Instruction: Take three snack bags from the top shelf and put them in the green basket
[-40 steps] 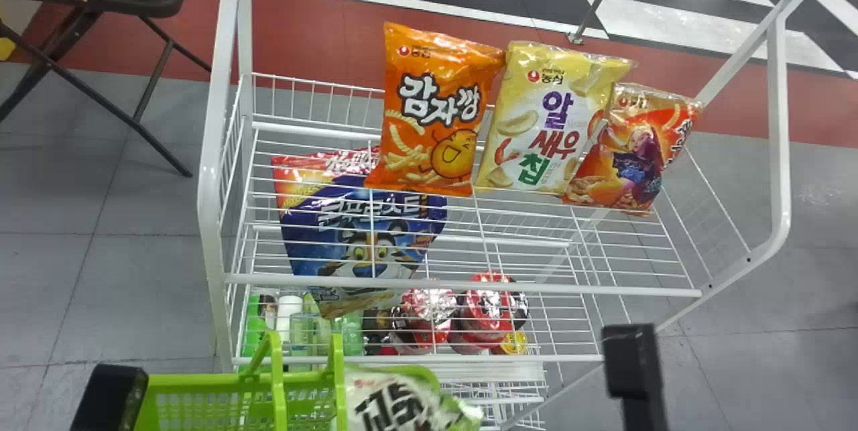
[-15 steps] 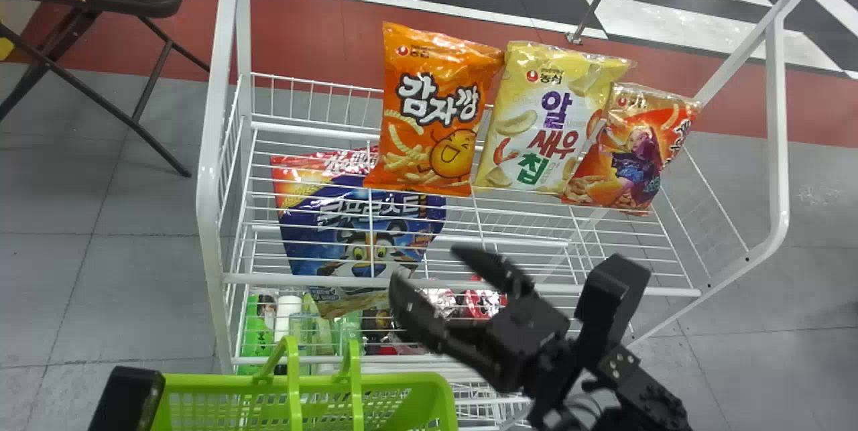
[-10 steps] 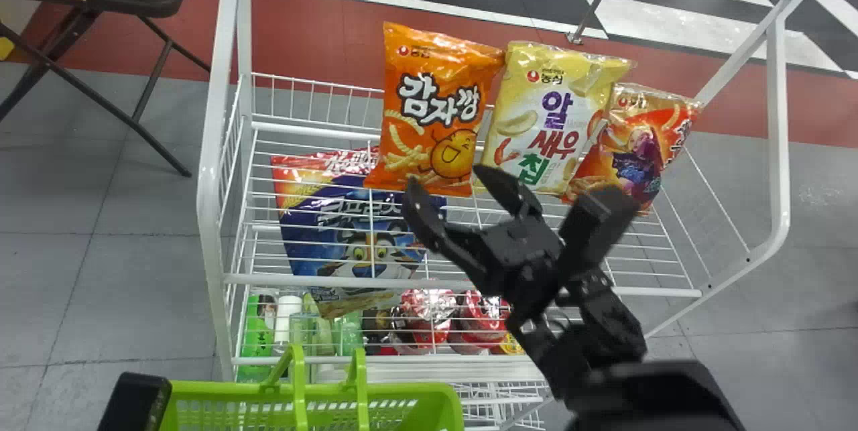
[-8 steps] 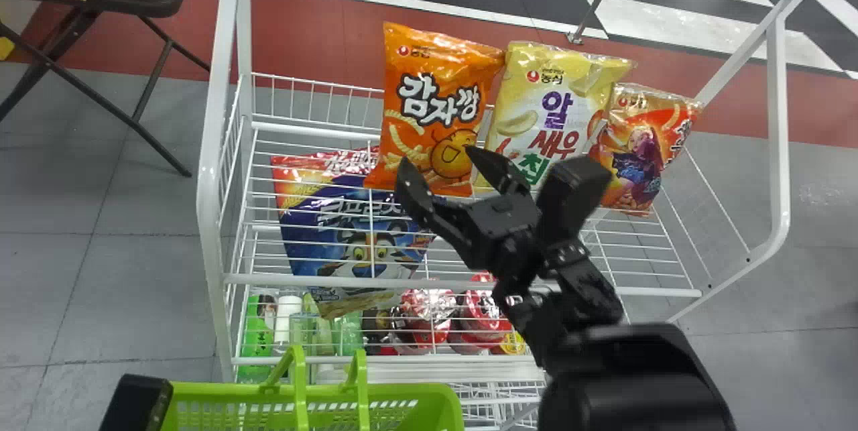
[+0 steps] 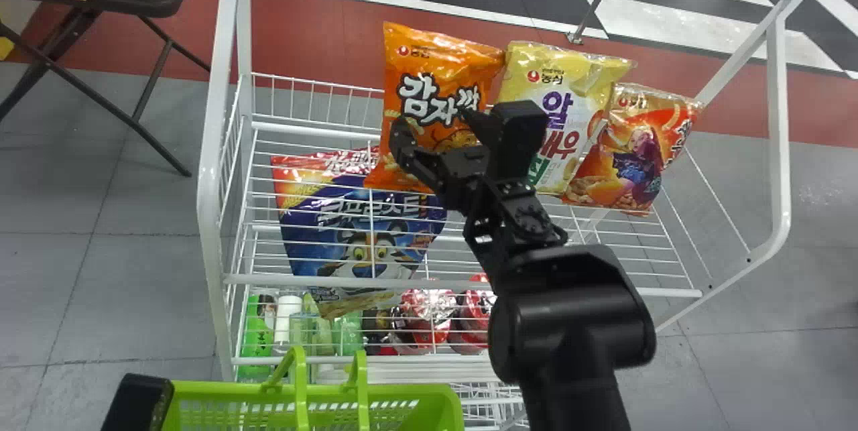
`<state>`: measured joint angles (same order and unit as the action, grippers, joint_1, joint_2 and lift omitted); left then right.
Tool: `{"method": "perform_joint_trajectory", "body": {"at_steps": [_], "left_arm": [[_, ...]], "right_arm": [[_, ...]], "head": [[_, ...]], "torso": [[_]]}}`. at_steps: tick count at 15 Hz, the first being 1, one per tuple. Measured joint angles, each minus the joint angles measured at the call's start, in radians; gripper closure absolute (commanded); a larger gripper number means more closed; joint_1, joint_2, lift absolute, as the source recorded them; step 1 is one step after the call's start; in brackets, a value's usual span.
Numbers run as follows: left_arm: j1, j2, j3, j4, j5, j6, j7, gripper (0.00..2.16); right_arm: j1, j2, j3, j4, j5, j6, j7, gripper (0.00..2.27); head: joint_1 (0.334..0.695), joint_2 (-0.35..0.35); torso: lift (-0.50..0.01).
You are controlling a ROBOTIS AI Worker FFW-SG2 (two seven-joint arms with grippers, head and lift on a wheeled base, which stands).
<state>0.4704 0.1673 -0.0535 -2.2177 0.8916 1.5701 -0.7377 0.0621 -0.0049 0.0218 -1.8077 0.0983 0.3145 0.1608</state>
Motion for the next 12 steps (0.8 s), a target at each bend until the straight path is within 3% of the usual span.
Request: {"method": "perform_joint_trajectory", "body": {"at_steps": [1,2,3,5,12], "left_arm": [[-0.003,0.001,0.000,0.002,-0.001,0.000,0.000,1.61],[-0.005,0.001,0.001,0.004,-0.002,0.000,0.000,1.61],[-0.009,0.001,0.002,0.007,-0.003,0.000,-0.001,1.61],[-0.025,0.001,0.003,0.018,-0.003,0.000,0.000,1.61],[-0.063,-0.001,0.006,0.051,0.005,0.000,0.006,1.61]], "right_arm": [[-0.025,-0.001,0.002,0.031,0.007,-0.003,0.004,0.86],[-0.043,-0.003,0.000,0.055,0.008,-0.003,0.017,1.83],[-0.054,-0.005,-0.005,0.069,0.005,0.000,0.032,2.17],[-0.066,-0.008,-0.022,0.077,-0.006,0.020,0.099,2.24],[-0.005,-0.009,-0.058,-0.012,-0.025,0.052,0.216,2.24]], "head": [[0.695,-0.349],[0.695,-0.344],[0.695,-0.338],[0.695,-0.330],[0.695,-0.327]], "torso": [[-0.028],[-0.028],[-0.028],[-0.028],[-0.028]]}}
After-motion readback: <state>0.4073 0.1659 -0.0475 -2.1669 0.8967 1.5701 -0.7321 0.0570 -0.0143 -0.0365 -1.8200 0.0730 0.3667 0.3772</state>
